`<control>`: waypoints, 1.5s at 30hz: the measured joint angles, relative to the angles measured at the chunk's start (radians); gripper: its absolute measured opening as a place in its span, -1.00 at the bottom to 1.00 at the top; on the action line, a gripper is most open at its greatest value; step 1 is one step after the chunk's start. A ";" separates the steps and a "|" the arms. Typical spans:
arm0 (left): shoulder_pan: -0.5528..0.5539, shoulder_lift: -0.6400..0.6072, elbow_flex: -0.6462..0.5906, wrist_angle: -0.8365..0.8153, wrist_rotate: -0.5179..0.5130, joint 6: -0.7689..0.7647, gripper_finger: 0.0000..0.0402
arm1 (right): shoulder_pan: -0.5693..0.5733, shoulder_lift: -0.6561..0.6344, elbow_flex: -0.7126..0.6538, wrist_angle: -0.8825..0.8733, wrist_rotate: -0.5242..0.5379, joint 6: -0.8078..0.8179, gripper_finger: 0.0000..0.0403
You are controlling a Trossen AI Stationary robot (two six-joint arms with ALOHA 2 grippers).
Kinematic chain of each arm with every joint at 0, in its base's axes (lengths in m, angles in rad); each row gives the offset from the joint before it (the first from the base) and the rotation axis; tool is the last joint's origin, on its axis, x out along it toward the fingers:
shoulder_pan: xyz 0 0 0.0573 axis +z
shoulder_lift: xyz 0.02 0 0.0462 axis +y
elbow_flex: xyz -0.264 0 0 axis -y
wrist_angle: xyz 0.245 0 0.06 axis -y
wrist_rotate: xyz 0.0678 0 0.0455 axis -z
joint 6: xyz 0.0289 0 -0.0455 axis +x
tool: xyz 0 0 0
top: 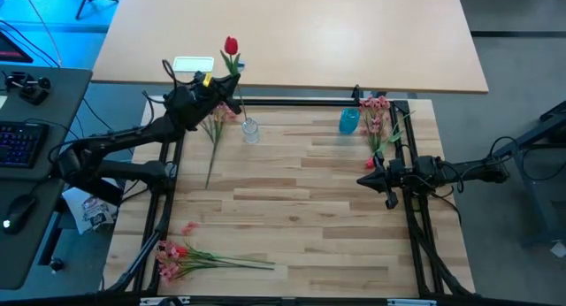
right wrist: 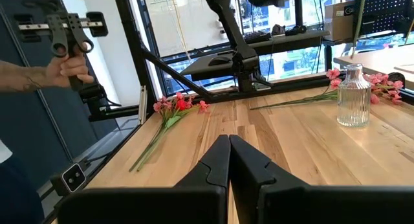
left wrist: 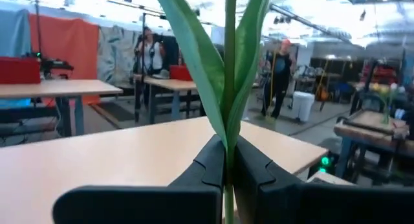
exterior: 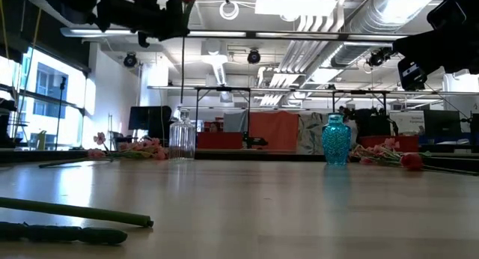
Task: Sort flowers into vase by color
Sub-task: Put the top left red flower into the transparent vase
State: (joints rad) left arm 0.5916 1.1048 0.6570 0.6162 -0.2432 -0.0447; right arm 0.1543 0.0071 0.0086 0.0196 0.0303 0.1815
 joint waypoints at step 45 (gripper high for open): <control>-0.030 -0.003 -0.120 0.023 0.161 0.021 -0.56 | 0.000 0.000 0.000 0.000 0.000 0.000 -1.00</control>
State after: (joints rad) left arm 0.5615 1.1023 0.5373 0.6393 -0.0818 -0.0242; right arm 0.1540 0.0071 0.0088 0.0197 0.0305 0.1818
